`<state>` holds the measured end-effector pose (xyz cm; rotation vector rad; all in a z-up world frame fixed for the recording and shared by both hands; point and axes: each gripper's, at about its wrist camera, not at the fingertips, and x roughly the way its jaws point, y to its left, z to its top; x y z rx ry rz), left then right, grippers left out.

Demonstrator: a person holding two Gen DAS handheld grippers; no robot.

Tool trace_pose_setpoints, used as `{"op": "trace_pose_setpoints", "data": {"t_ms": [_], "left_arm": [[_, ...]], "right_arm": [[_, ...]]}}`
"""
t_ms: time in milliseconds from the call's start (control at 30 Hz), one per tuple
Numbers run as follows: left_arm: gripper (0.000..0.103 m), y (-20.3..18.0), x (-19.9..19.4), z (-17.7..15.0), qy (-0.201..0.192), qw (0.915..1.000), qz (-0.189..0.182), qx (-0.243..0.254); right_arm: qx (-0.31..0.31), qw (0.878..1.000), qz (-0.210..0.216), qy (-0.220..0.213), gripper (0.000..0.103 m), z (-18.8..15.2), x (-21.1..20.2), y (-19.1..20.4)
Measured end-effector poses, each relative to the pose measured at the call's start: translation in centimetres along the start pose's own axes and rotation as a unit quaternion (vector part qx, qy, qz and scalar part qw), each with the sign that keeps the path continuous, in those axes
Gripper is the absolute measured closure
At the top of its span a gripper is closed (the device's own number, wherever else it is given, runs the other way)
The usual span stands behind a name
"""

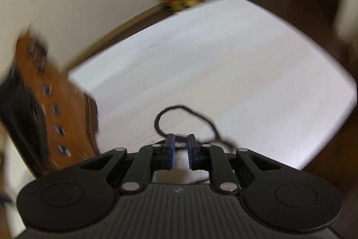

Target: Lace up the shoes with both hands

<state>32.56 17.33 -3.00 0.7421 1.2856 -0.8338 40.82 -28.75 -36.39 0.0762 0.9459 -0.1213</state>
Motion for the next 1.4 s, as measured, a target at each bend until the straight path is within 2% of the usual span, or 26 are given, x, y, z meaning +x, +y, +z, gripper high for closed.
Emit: {"op": "trace_pose_setpoints", "data": {"t_ms": [133, 267, 300, 367, 500, 533, 567, 633, 700, 767, 800, 833, 933, 1033, 1067, 1167, 1233, 1333, 1400], "left_arm": [[0.094, 0.2, -0.6, -0.1, -0.013, 0.9998, 0.004, -0.017], [0.093, 0.1, -0.8, 0.0, -0.014, 0.9994, 0.015, -0.027], [0.093, 0.1, -0.8, 0.0, -0.014, 0.9994, 0.016, -0.029], [0.093, -0.1, -0.7, 0.3, -0.015, 0.9992, 0.020, -0.032], [0.093, -0.8, -0.9, 1.2, -0.024, 0.9986, 0.023, -0.041], [0.093, -1.0, -1.0, 1.4, -0.028, 0.9985, 0.022, -0.042], [0.093, -1.1, -1.3, 1.5, -0.031, 0.9984, 0.019, -0.044], [0.093, -1.5, -1.7, 1.9, -0.039, 0.9981, 0.011, -0.047], [0.093, -1.8, -2.4, 2.6, -0.053, 0.9974, -0.004, -0.050], [0.093, -2.1, -3.2, 3.6, -0.074, 0.9958, -0.022, -0.050], [0.093, -2.3, -3.6, 4.2, -0.086, 0.9944, -0.030, -0.053], [0.093, -2.4, -3.9, 4.7, -0.096, 0.9930, -0.037, -0.058], [0.093, -2.3, -4.8, 5.9, -0.127, 0.9866, -0.069, -0.075], [0.092, -2.2, -5.6, 7.1, -0.158, 0.9776, -0.103, -0.093], [0.092, -2.1, -5.9, 7.5, -0.169, 0.9741, -0.114, -0.099], [0.092, -2.1, -6.5, 8.2, -0.189, 0.9654, -0.142, -0.111], [0.092, -2.2, -6.7, 7.9, -0.192, 0.9654, -0.140, -0.106], [0.091, -2.3, -6.7, 7.2, -0.191, 0.9669, -0.136, -0.101], [0.091, -2.4, -6.7, 7.0, -0.191, 0.9672, -0.135, -0.098]], "right_arm": [[-0.140, 0.989, -0.030, 0.025, 0.089, 0.2, 0.4, 1.2], [-0.270, 0.961, -0.041, 0.053, 0.089, -0.4, 0.5, 1.9], [-0.297, 0.952, -0.042, 0.059, 0.089, -0.7, 0.7, 2.1], [-0.378, 0.922, -0.042, 0.077, 0.089, -1.4, 1.3, 2.6], [-0.462, 0.882, -0.038, 0.087, 0.089, -2.7, 3.0, 3.8], [-0.475, 0.875, -0.034, 0.085, 0.097, -2.8, 3.2, 4.0], [-0.477, 0.875, -0.031, 0.079, 0.100, -2.8, 3.2, 4.0], [-0.456, 0.887, -0.019, 0.067, 0.100, -2.2, 2.5, 3.7], [-0.411, 0.910, -0.007, 0.054, 0.101, -1.4, 1.2, 3.0], [-0.323, 0.946, 0.014, 0.038, 0.101, -0.2, -0.9, 1.6], [-0.284, 0.958, 0.023, 0.032, 0.101, 0.3, -1.8, 1.0], [-0.257, 0.966, 0.030, 0.028, 0.101, 0.5, -2.4, 0.6], [-0.117, 0.990, 0.074, 0.007, 0.101, 0.8, -5.9, -1.0], [-0.008, 0.990, 0.138, 0.002, 0.101, -0.1, -8.5, -1.4], [0.027, 0.986, 0.164, 0.004, 0.101, -0.8, -9.2, -1.1], [0.079, 0.975, 0.208, -0.003, 0.101, -1.9, -10.9, -0.8], [0.101, 0.970, 0.222, -0.003, 0.101, -2.4, -11.9, -0.5], [0.109, 0.969, 0.222, -0.015, 0.101, -2.5, -14.2, -0.7], [0.130, 0.966, 0.219, -0.041, 0.101, -1.8, -15.9, -2.1]]}}
